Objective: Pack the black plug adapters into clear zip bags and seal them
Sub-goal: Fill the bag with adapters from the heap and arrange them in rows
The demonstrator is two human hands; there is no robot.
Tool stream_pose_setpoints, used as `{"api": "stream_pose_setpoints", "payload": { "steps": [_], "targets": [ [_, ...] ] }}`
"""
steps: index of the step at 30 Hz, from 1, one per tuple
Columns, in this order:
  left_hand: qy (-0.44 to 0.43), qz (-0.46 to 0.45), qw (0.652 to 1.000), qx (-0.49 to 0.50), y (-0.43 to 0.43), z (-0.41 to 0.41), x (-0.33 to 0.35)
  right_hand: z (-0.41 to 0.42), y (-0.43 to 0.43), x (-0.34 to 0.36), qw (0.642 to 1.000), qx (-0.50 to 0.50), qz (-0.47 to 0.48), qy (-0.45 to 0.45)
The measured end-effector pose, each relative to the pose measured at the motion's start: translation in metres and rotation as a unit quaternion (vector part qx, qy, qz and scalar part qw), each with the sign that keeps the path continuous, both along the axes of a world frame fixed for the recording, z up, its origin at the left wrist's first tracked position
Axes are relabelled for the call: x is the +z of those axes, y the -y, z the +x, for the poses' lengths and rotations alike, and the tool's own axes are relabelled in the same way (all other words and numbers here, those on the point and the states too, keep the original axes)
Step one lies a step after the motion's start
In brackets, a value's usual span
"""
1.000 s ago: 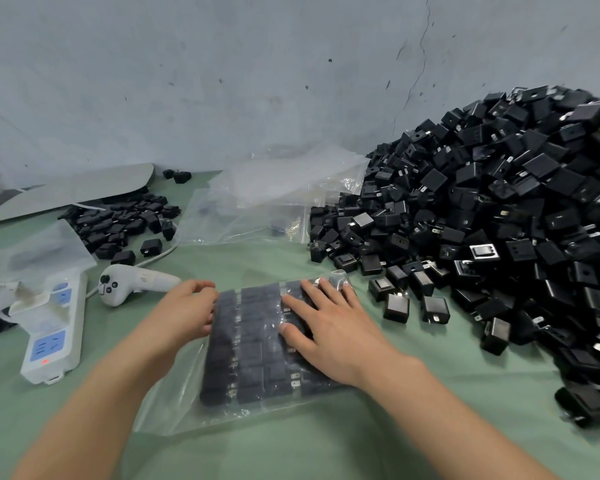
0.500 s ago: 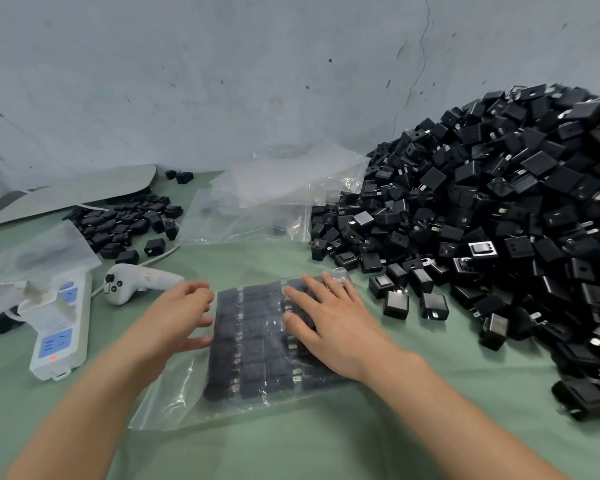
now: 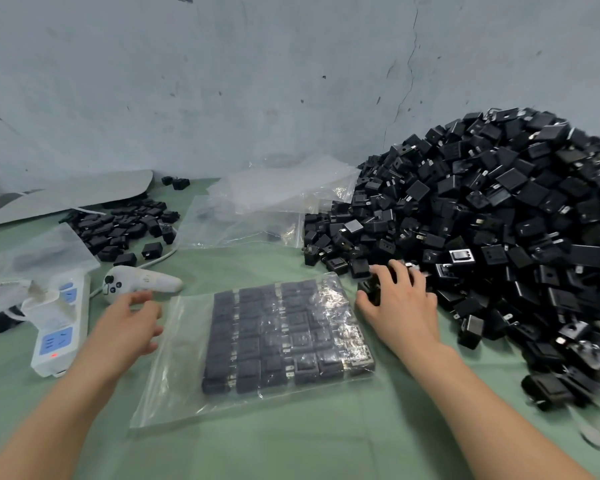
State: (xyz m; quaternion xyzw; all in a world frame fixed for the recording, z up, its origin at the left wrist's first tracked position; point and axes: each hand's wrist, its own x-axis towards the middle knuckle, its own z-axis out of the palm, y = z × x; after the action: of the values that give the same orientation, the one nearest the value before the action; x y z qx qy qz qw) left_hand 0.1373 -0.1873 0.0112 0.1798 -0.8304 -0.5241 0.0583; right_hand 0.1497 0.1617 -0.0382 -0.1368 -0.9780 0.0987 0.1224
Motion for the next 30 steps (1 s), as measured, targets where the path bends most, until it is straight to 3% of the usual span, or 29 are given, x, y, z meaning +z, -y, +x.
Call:
{"api": "stream_pose_setpoints", "payload": {
  "steps": [4,9,12,15,17,19,20,21,23,24,25,26,27,30],
  "targets": [
    [-0.033,0.013,0.999,0.026,0.014,0.003,0.003,0.002,0.000,-0.007,0.996,0.036,0.039,-0.064],
    [-0.048,0.027,0.997,0.052,0.029,0.002,0.000,-0.002,-0.004,-0.011,0.994,0.047,0.093,-0.034],
    [-0.055,0.026,0.997,0.049,0.032,0.000,-0.003,-0.007,-0.009,-0.010,0.995,0.047,0.090,0.001],
    [-0.067,0.028,0.996,0.043,0.033,0.000,-0.005,-0.007,-0.014,-0.009,0.995,0.053,0.081,-0.018],
    [-0.078,0.033,0.995,0.044,0.035,-0.001,-0.005,-0.006,-0.018,-0.006,0.998,0.049,0.018,-0.039],
    [-0.089,0.040,0.994,0.048,0.037,-0.003,-0.005,-0.006,-0.021,0.004,0.986,0.026,-0.153,-0.064],
    [-0.094,0.045,0.993,0.052,0.038,-0.004,-0.005,-0.005,-0.023,0.013,0.950,0.011,-0.300,-0.085],
    [-0.098,0.049,0.992,0.055,0.039,-0.006,-0.005,-0.004,-0.025,0.024,0.874,-0.003,-0.473,-0.110],
    [-0.102,0.055,0.991,0.063,0.040,-0.010,-0.005,0.000,-0.031,0.042,0.646,0.005,-0.756,-0.102],
    [-0.102,0.058,0.991,0.066,0.040,-0.011,-0.006,0.002,-0.034,0.047,0.528,0.034,-0.843,-0.092],
    [-0.101,0.060,0.991,0.067,0.040,-0.013,-0.006,0.005,-0.036,0.049,0.436,0.063,-0.893,-0.090],
    [-0.100,0.061,0.991,0.067,0.040,-0.014,-0.006,0.007,-0.035,0.050,0.385,0.086,-0.915,-0.088],
    [-0.099,0.061,0.991,0.065,0.039,-0.015,-0.007,0.010,-0.034,0.050,0.367,0.102,-0.921,-0.087],
    [-0.101,0.060,0.991,0.056,0.035,-0.015,-0.007,0.013,-0.028,0.050,0.358,0.130,-0.922,-0.069]
  ]
}}
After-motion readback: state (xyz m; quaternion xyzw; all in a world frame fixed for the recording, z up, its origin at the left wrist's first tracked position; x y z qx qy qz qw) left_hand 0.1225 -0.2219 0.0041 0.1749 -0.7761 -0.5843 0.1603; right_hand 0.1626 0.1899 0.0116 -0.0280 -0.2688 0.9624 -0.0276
